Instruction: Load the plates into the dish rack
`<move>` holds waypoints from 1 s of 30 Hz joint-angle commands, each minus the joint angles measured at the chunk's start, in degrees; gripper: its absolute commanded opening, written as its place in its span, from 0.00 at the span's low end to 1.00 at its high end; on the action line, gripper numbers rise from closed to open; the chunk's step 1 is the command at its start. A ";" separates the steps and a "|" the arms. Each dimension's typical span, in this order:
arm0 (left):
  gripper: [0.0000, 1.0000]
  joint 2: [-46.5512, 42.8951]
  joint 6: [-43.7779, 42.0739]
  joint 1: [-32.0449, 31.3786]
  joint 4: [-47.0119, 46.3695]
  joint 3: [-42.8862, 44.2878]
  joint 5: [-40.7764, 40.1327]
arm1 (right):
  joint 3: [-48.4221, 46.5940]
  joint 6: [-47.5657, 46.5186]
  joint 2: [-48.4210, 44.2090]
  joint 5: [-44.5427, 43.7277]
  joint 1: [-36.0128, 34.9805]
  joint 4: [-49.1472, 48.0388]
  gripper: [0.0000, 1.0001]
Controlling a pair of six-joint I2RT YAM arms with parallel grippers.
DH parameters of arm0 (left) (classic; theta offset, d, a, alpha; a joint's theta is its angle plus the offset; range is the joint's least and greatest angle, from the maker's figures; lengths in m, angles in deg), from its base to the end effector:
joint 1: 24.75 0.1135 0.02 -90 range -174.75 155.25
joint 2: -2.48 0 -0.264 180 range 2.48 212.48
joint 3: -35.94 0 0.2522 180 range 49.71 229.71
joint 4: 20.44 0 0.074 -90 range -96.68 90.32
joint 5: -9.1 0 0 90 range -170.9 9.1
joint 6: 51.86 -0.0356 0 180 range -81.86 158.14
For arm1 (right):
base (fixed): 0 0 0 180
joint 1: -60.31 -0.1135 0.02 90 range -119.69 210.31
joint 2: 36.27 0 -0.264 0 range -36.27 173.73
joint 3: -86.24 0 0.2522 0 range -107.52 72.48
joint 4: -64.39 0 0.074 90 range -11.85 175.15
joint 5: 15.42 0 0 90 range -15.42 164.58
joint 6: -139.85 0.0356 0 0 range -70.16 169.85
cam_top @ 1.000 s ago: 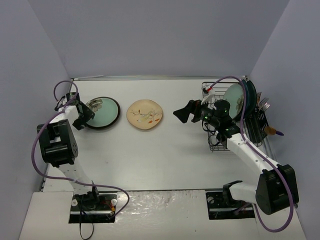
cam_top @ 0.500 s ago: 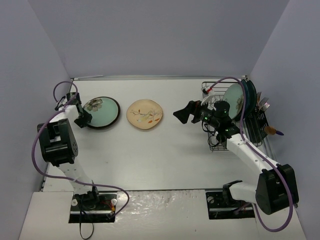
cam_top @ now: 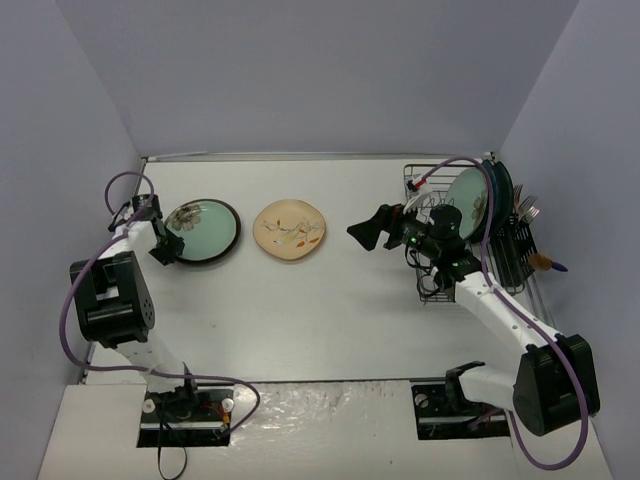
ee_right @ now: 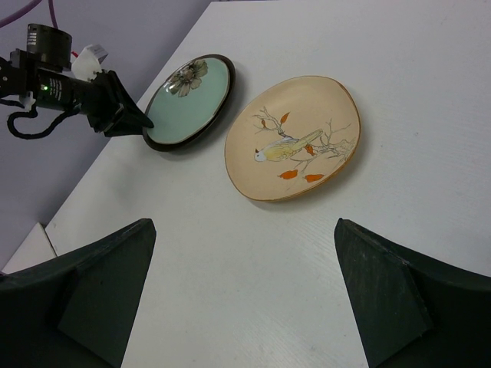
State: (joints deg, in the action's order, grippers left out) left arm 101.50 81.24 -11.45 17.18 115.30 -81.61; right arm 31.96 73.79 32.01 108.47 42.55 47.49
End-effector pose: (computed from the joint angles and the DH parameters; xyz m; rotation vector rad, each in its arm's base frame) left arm 0.3484 0.0828 0.1972 -1.2237 2.2723 -0.1794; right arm 0.2515 0.1014 0.3030 -0.4106 1.5673 1.0170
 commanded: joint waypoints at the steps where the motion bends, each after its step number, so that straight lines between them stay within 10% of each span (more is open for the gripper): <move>1: 0.00 -8.43 0.23 -0.12 2.60 -2.59 0.62 | -0.44 -0.12 -1.91 0.66 -0.52 -5.30 1.00; 15: 0.00 -15.06 5.49 -2.67 -3.01 -11.95 5.81 | -0.79 1.01 0.53 1.71 -0.61 -6.08 1.00; 21: 0.19 -20.98 3.68 -4.81 -4.28 -13.38 6.90 | -1.53 2.16 3.46 2.89 -1.27 -6.04 1.00; 30: 0.75 -24.61 11.43 -21.79 -22.28 -16.89 8.38 | -2.09 1.19 3.30 2.32 -2.21 -4.22 1.00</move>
State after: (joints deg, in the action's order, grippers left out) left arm 75.93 86.52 -27.61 7.56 98.44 -74.34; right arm 32.10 75.36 36.09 109.65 41.13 46.72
